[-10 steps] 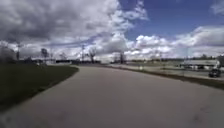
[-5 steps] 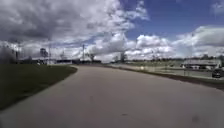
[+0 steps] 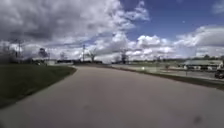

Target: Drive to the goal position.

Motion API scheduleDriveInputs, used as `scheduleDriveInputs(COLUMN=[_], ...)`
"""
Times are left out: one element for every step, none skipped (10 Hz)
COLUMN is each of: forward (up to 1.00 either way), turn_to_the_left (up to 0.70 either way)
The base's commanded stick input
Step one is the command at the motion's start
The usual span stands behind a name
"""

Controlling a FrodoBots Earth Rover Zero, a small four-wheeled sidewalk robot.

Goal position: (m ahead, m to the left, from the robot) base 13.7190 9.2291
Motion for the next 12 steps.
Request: scheduleDriveInputs(forward=[1.0,1.0,1.0,1.0,1.0,1.0,1.0,1.0,1.0,1.0,1.0,1.0], turn_to_the_left=[0.0,0.0,0.0,0.0,0.0,0.0,0.04,0.21,0.31,0.32,0.32,0.32])
